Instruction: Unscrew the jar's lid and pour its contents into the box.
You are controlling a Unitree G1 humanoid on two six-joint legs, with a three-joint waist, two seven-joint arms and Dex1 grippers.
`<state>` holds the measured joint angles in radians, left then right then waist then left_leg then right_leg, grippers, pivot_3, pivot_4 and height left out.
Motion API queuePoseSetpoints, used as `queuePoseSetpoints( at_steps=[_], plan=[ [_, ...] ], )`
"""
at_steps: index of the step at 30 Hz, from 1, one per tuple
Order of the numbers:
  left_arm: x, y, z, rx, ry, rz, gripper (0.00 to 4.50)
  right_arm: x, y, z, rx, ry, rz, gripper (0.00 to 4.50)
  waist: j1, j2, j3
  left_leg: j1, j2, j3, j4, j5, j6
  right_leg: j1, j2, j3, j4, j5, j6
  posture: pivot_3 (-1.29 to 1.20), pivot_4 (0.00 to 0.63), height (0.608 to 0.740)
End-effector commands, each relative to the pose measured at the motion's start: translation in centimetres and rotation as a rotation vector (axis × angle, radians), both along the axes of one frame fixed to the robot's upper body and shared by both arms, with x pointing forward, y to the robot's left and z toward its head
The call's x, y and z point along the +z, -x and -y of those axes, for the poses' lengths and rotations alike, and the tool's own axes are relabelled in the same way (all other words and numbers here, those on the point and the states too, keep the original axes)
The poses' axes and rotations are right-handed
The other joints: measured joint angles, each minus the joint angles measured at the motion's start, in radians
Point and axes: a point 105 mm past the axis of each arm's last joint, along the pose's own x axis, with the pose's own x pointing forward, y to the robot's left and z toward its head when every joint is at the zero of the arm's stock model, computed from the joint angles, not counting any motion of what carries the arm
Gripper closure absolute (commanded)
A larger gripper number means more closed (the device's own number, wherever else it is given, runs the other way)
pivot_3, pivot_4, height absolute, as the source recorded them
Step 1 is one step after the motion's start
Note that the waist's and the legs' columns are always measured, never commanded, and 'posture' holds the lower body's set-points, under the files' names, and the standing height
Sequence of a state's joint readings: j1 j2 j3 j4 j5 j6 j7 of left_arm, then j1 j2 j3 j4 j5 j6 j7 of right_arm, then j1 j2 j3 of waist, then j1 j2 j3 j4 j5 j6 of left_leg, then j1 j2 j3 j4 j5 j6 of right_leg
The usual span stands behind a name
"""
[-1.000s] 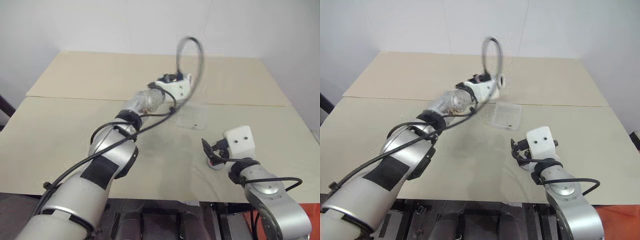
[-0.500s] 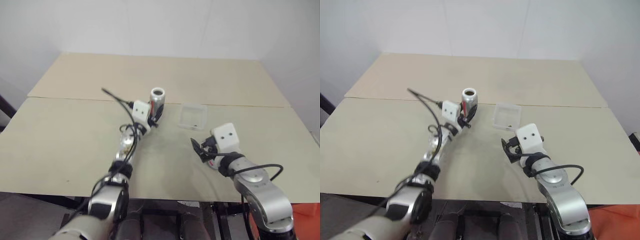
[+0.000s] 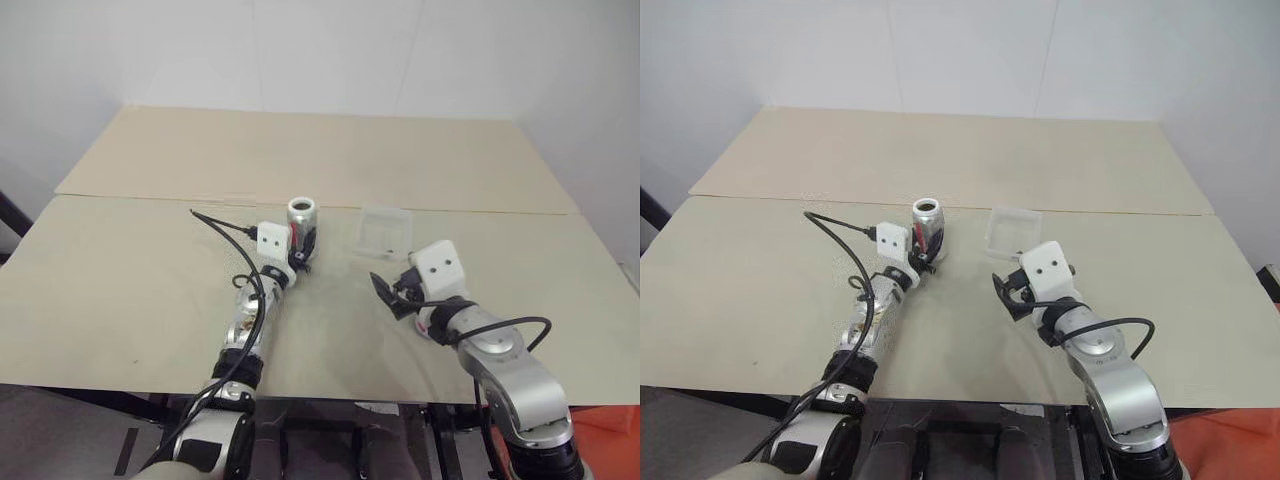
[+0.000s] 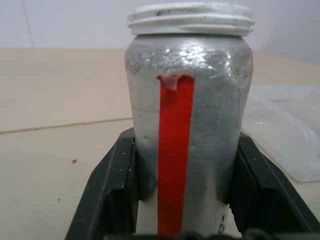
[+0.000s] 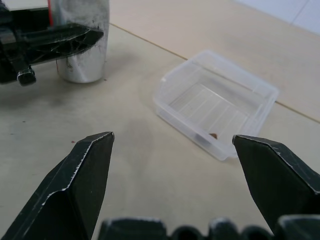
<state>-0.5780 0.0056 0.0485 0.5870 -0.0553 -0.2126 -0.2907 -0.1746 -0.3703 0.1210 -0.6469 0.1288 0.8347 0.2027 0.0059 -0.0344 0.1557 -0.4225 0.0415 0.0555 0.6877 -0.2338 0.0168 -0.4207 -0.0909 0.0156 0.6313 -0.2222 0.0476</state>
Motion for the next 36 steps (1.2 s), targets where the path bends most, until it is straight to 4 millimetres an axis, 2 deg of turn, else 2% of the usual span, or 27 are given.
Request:
queuePoseSetpoints(
  at_steps=[1,6,13,14,20,24,27,31,33,35,36],
  plan=[
    [-0.1,0.2,0.1,-0.001,-0.041,0.027,2.54,1.0,0.2,-0.4,0.004,0.014,0.063,0.03,0.0,0.0,0.0,0.0,0.0,0.0,0.0,0.0,0.0,0.0,0.0,0.0,0.0,0.0,0.0,0.0,0.15,0.74],
    [-0.8,0.4,-0.2,-0.013,-0.04,0.006,2.54,0.8,0.4,-0.6,0.004,0.038,0.062,0.03,0.0,0.0,0.0,0.0,0.0,0.0,0.0,0.0,0.0,0.0,0.0,0.0,0.0,0.0,0.0,0.0,0.15,0.74],
    [-0.7,1.3,-0.6,-0.032,-0.027,0.032,0.19,0.7,0.4,-0.3,-0.001,0.043,0.061,0.0,-0.004,0.0,-0.001,0.0,0.0,0.0,0.0,0.0,0.0,0.0,0.0,0.0,0.0,0.0,0.0,0.0,0.15,0.74],
    [-0.7,1.4,-0.7,-0.032,-0.029,0.034,0.04,0.7,0.4,-0.3,-0.001,0.043,0.061,0.0,-0.004,0.0,-0.001,0.0,0.0,0.0,0.0,0.0,0.0,0.0,0.0,0.0,0.0,0.0,0.0,0.0,0.15,0.74],
    [-0.7,2.5,-1.2,-0.074,-0.071,0.039,0.04,0.6,0.2,-0.5,0.006,0.045,0.059,0.0,-0.006,0.0,-0.001,0.0,0.0,0.0,0.0,0.0,0.0,0.0,0.0,0.0,0.0,0.0,0.0,0.0,0.15,0.74],
    [-0.3,4.1,-2.2,-0.054,-0.119,0.061,0.04,0.6,0.2,-0.5,0.014,0.053,0.058,0.0,-0.009,0.0,-0.001,0.0,0.001,0.0,0.0,0.0,0.0,0.0,0.0,0.0,0.0,0.0,0.0,0.0,0.15,0.74],
    [0.3,5.9,-2.9,-0.049,-0.164,0.09,0.04,0.5,0.3,-0.4,0.02,0.059,0.056,0.0,-0.012,0.0,-0.001,0.0,0.001,0.0,0.0,0.0,0.0,-0.001,0.0,0.0,0.0,0.0,0.0,0.0,0.15,0.74],
    [1.7,9.2,-4.1,-0.085,-0.207,0.125,0.04,0.5,0.7,-0.1,0.046,0.092,0.056,0.0,-0.017,0.0,-0.001,0.0,0.002,0.0,0.0,0.0,0.0,-0.001,0.0,0.0,0.0,0.0,0.0,0.0,0.15,0.74],
    [2.6,10.9,-4.4,-0.157,-0.215,0.149,0.04,0.9,1.2,0.4,0.089,0.081,0.046,0.0,-0.016,0.001,-0.001,0.0,0.002,0.001,-0.001,0.0,0.0,-0.001,0.0,0.0,0.0,0.0,-0.001,0.0,0.15,0.74],
    [3.8,12.5,-4.8,-0.256,-0.236,0.175,0.04,2.0,2.3,1.0,0.186,0.034,0.06,0.0,-0.013,0.001,-0.001,0.0,0.002,0.001,-0.001,0.0,0.0,-0.001,0.0,0.0,0.0,0.0,-0.001,0.0,0.15,0.74],
    [3.8,13.2,-5.6,-0.321,-0.298,0.161,0.04,2.8,2.8,1.5,0.253,0.042,0.074,0.0,-0.011,0.0,-0.001,0.001,0.003,0.001,-0.001,0.0,0.0,0.0,0.0,0.0,-0.001,0.0,-0.001,0.0,0.15,0.74]
  ],
)
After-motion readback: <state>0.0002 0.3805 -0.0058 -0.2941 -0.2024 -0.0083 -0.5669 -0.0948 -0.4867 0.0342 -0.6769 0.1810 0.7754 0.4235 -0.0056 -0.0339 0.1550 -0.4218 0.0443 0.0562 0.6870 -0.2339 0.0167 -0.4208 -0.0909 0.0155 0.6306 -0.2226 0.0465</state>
